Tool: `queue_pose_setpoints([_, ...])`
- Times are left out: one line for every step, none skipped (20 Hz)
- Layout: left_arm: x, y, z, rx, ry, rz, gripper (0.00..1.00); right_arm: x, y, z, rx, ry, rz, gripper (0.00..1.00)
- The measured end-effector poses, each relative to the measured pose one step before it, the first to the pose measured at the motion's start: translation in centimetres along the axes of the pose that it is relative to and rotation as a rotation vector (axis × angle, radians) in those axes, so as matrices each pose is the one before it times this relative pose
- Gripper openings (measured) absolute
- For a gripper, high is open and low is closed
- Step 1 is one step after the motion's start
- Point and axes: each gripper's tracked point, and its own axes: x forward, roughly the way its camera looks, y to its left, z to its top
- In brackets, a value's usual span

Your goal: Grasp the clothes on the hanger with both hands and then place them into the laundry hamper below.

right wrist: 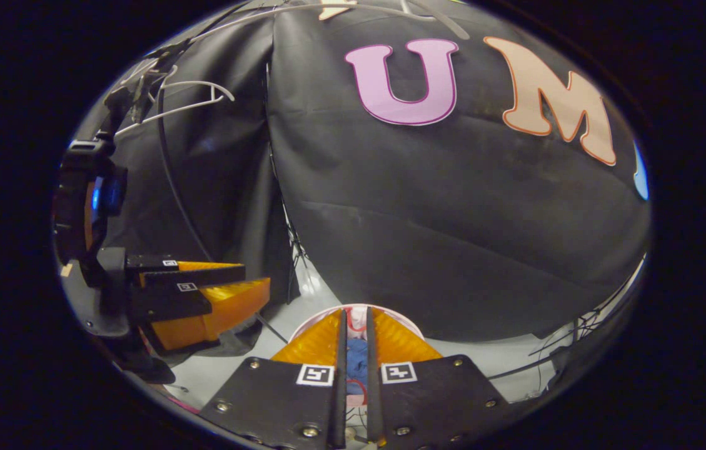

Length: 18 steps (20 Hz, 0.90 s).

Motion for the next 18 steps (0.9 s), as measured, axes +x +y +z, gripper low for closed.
queue_pose_setpoints([-0.158, -0.026, 0.183, 0.00058, -0.00713, -0.00060, 0.56, -0.141, -0.145, 0.379, -0.00066, -0.01047, -0.00205, 0.14])
queue_pose_setpoints([-0.362, -0.145, 0.327, -0.00009, -0.01036, -0.00123, 0.52, -0.167, -0.133, 0.566, -0.00016, -0.01424, -0.00192, 0.14])
queue_pose_setpoints([-0.382, -0.301, 0.543, -0.00078, -0.01275, 0.00016, 0.52, -0.236, -0.143, 0.543, -0.00177, -0.01752, -0.00350, 0.14])
queue_pose_setpoints([-0.228, -0.253, 0.662, -0.00077, -0.01800, -0.00077, 0.51, -0.382, -0.316, 0.860, -0.00140, -0.02194, -0.00740, 0.14])
queue_pose_setpoints([-0.317, -0.196, 0.762, 0.00145, -0.02428, 0.00073, 0.51, -0.474, -0.153, 0.819, -0.00193, -0.02471, -0.00904, 0.13])
queue_pose_setpoints([-0.264, -0.090, 0.734, 0.00300, -0.02826, 0.00249, 0.52, -0.443, -0.224, 1.160, -0.00421, -0.02759, -0.00911, 0.14])
queue_pose_setpoints([-0.505, -0.129, 1.091, 0.00335, -0.02993, 0.00236, 0.51, -0.753, -0.062, 0.997, -0.00617, -0.03102, -0.01276, 0.14])
queue_pose_setpoints([-0.450, -0.179, 1.136, 0.00290, -0.03489, 0.00149, 0.52, -0.545, -0.276, 1.297, -0.00538, -0.03386, -0.01082, 0.13])
queue_pose_setpoints([-0.378, -0.209, 1.216, 0.00201, -0.03649, 0.00080, 0.51, -0.633, -0.346, 1.385, -0.00206, -0.03915, -0.01129, 0.13])
queue_pose_setpoints([-0.330, -0.133, 1.133, 0.00167, -0.02935, 0.00115, 0.51, -0.594, -0.342, 1.526, -0.00170, -0.03380, -0.00986, 0.13])
queue_pose_setpoints([-0.459, -0.213, 1.102, 0.00120, -0.02626, -0.00011, 0.55, -0.834, -0.230, 1.144, -0.00328, -0.02978, -0.01043, 0.13])
queue_pose_setpoints([-0.396, -0.290, 1.287, -0.00001, -0.02801, -0.00322, 0.51, -0.583, -0.343, 1.366, -0.00366, -0.03133, -0.00921, 0.13])
queue_pose_setpoints([-0.411, -0.364, 1.418, -0.00063, -0.02802, -0.00746, 0.51, -0.364, -0.359, 1.352, -0.00583, -0.03184, -0.01026, 0.13])
queue_pose_setpoints([-0.439, -0.387, 1.445, -0.00076, -0.02934, -0.00806, 0.51, -0.780, -0.215, 1.508, -0.00916, -0.02961, -0.01097, 0.13])
queue_pose_setpoints([-0.461, -0.410, 1.277, 0.00071, -0.02640, -0.00784, 0.51, -0.907, -0.350, 1.175, -0.01034, -0.02915, -0.01011, 0.13])
queue_pose_setpoints([-0.439, -0.580, 1.146, 0.00135, -0.02769, -0.01112, 0.51, -0.682, -0.418, 1.297, -0.00863, -0.03099, -0.00952, 0.13])
queue_pose_setpoints([-0.469, -0.513, 1.335, -0.00028, -0.03041, -0.01092, 0.51, -0.699, -0.446, 1.426, -0.00273, -0.02766, -0.00821, 0.13])
queue_pose_setpoints([-0.406, -0.460, 1.389, -0.00161, -0.03182, -0.01223, 0.51, -0.676, -0.246, 1.407, 0.00299, -0.02831, -0.00630, 0.13])
